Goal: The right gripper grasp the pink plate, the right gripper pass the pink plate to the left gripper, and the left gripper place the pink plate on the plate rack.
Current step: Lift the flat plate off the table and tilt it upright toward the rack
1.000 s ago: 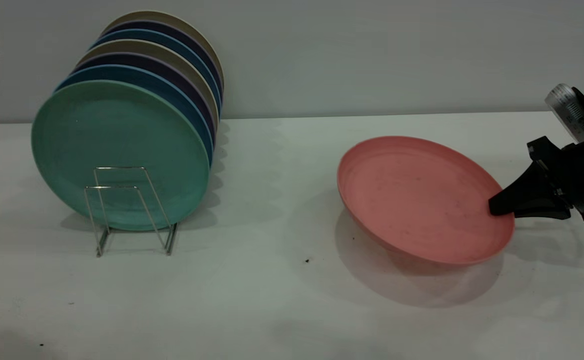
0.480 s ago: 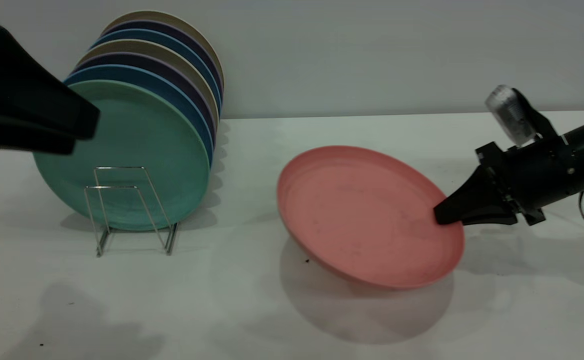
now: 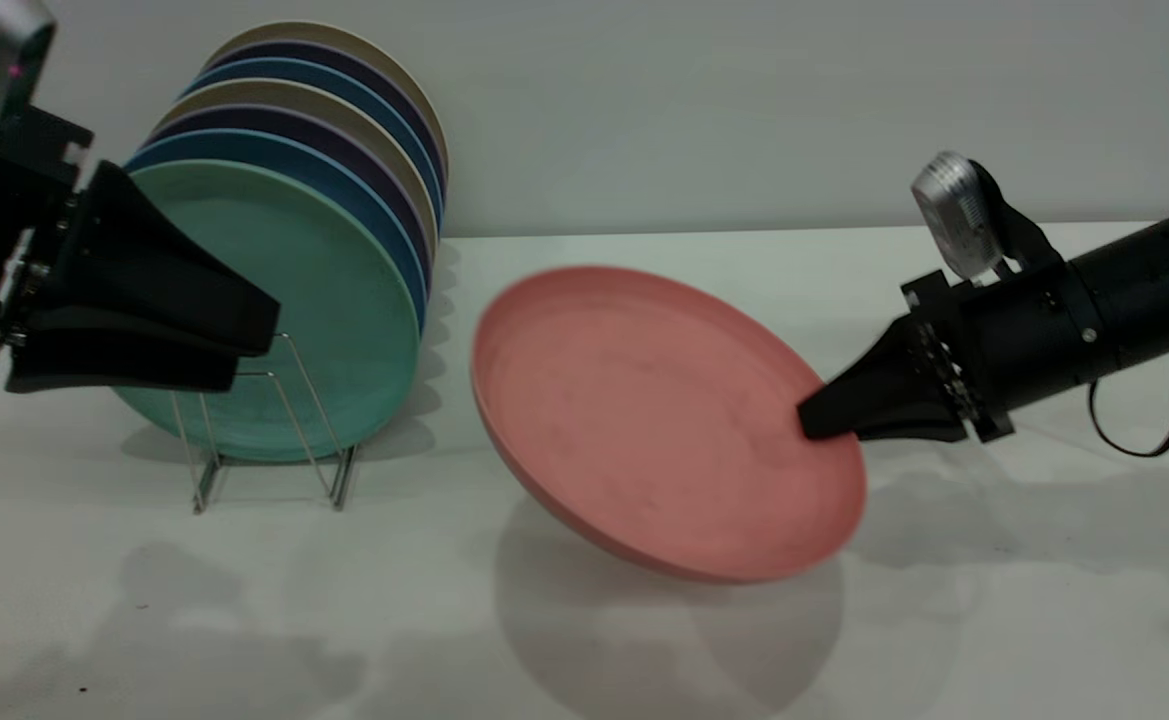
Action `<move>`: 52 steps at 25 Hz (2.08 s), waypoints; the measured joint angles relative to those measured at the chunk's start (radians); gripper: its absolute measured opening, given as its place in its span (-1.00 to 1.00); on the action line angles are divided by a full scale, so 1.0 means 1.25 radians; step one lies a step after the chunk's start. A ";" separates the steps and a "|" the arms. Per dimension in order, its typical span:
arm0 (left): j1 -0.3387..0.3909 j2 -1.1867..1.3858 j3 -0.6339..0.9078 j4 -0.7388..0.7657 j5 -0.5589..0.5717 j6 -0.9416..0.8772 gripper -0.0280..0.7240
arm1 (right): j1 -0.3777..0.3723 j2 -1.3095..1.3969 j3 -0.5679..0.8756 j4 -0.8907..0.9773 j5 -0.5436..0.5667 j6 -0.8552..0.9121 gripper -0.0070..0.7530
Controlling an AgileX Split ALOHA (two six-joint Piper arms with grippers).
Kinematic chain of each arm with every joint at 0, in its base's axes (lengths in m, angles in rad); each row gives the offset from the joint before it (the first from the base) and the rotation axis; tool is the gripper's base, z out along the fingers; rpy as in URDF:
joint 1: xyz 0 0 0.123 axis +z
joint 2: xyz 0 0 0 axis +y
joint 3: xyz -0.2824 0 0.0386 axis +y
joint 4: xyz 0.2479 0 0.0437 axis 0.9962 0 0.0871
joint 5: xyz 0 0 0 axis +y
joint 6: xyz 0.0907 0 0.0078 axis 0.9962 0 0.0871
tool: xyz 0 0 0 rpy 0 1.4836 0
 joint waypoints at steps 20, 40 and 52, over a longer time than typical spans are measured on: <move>0.000 0.011 -0.001 -0.165 -0.005 0.124 0.12 | 0.136 0.000 0.000 0.125 0.020 -0.047 -0.94; 0.000 0.011 -0.001 -0.150 -0.005 0.123 0.12 | 0.173 -0.033 0.000 0.133 0.042 -0.050 -0.94; 0.003 0.011 -0.001 -0.148 -0.045 0.102 -0.38 | 0.234 -0.067 0.000 0.156 0.040 -0.060 -0.92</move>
